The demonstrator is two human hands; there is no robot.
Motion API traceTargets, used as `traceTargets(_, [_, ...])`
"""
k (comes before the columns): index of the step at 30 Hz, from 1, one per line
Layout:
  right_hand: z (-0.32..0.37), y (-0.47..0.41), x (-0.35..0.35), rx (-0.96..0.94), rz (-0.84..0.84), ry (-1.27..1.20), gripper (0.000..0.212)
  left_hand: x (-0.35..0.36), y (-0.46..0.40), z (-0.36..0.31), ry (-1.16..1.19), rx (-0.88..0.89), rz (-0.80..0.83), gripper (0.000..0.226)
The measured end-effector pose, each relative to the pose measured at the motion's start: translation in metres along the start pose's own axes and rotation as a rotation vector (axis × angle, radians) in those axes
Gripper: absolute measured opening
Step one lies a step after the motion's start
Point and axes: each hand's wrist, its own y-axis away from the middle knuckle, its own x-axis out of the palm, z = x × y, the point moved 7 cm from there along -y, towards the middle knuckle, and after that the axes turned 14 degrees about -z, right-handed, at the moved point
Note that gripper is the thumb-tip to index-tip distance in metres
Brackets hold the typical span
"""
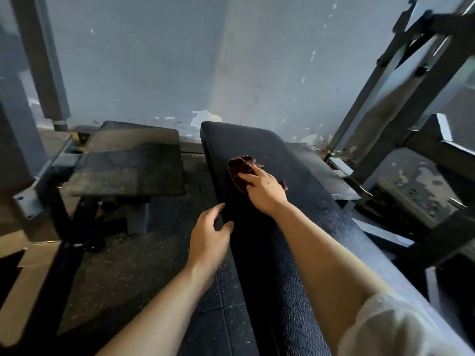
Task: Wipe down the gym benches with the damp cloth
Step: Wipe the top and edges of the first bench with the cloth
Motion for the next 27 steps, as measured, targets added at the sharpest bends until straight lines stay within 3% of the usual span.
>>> traceTargets(5, [0.042,0.062,-0.004,-0.220,0.060,-0.055,0.045,-0.006,0.035,0.004,0.011,-0.027,-0.043,0.041])
traceTargets(11, [0.006,0.112,-0.034,-0.077,0.025,-0.038,0.043,-0.026,0.069,0.002,0.032,-0.071,-0.081,0.044])
traceTargets(20, [0.038,0.217,-0.070,-0.244,-0.058,-0.114,0.040,-0.043,0.117,-0.021,0.089,-0.086,0.011,0.041])
traceTargets(24, [0.032,0.224,-0.099,-0.030,-0.167,-0.420,0.043,-0.049,0.125,-0.033,0.121,-0.029,0.031,0.028])
traceTargets(27, [0.018,0.235,-0.128,0.220,-0.289,-0.770,0.044,-0.042,0.140,-0.057,0.126,0.090,0.145,0.038])
